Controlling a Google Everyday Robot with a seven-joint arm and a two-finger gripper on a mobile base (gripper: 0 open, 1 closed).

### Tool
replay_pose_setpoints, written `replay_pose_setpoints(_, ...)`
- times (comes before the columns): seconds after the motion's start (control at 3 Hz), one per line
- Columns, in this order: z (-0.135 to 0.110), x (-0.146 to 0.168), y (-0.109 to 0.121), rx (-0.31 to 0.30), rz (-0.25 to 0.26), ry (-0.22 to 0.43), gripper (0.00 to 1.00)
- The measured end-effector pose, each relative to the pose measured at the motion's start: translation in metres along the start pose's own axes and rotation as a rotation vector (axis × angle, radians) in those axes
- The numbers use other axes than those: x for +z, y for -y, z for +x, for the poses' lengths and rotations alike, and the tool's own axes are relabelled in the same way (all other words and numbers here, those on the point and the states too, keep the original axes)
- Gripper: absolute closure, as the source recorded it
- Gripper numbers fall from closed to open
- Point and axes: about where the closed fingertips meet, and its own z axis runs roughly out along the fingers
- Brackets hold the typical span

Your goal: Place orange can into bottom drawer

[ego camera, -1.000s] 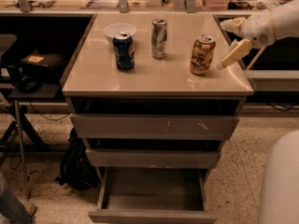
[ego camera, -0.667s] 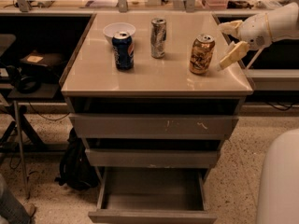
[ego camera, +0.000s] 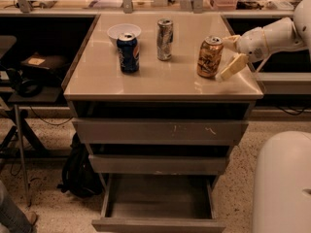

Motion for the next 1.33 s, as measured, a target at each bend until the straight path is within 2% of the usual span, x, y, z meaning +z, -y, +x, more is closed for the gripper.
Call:
replay_pose_setpoints(0.33, 0.0, 0.0, 0.0, 0.0, 0.0, 0.0, 0.0)
replay_pose_setpoints(0.67, -0.007, 0.006, 0.005, -0.011, 0.018, 0.034, 0.0)
replay_pose_setpoints(1.0, -0.018, 0.02, 0.005, -0.053, 0.012, 0.12, 0.0)
replay_pose_setpoints(1.33, -0.022, 0.024, 0.004, -0.068, 0.007, 0.133, 0.0)
